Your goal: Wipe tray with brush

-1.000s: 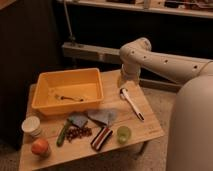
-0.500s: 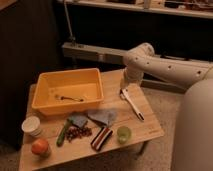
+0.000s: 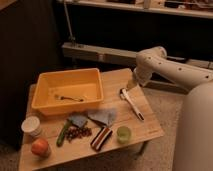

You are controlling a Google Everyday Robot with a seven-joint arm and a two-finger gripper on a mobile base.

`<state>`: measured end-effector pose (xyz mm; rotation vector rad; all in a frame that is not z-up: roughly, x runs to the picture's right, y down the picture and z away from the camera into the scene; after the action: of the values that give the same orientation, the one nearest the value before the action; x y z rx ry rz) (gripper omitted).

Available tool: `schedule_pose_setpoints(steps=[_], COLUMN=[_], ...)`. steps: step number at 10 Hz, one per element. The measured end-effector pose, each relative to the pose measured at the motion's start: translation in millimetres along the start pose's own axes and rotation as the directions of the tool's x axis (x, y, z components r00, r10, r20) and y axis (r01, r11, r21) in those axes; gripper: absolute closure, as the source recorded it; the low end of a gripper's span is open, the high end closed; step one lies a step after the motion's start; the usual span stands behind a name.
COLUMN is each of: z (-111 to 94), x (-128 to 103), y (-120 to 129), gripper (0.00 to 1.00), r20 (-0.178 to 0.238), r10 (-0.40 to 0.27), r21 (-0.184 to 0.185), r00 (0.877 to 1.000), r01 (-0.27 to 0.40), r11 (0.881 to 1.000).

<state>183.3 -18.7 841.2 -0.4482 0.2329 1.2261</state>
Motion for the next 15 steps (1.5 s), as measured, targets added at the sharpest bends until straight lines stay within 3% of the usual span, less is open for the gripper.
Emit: schedule_pose_setpoints(steps=[1, 3, 6, 7, 9, 11, 15], z=[13.3, 42.9, 63.5, 72.0, 79.9, 88.1, 92.5], x=[3.2, 26.3, 72.3, 85.0, 99.7, 103.6, 104.9], y=[5.2, -6.0, -30.7, -36.0, -47.7, -35.1, -2.9], gripper=[0.35, 0.35, 0.35, 0.35, 0.35, 0.35, 0.35], r20=[-0.039, -0.106, -0.142, -0.149, -0.145, -0.136, -0.073], r10=[-0.020, -0.022, 0.001, 0.002, 0.025, 0.006, -0.091], r21=[0.008, 0.062, 0.069, 0.044, -0.042, -0.113, -0.140], r00=[0.999, 0.994, 0.990, 0.989, 0.989, 0.991, 0.993], r01=[0.021, 0.028, 0.008, 0.005, -0.032, -0.022, 0.080], r11=[1.000, 0.998, 0.998, 0.999, 0.999, 0.993, 0.987])
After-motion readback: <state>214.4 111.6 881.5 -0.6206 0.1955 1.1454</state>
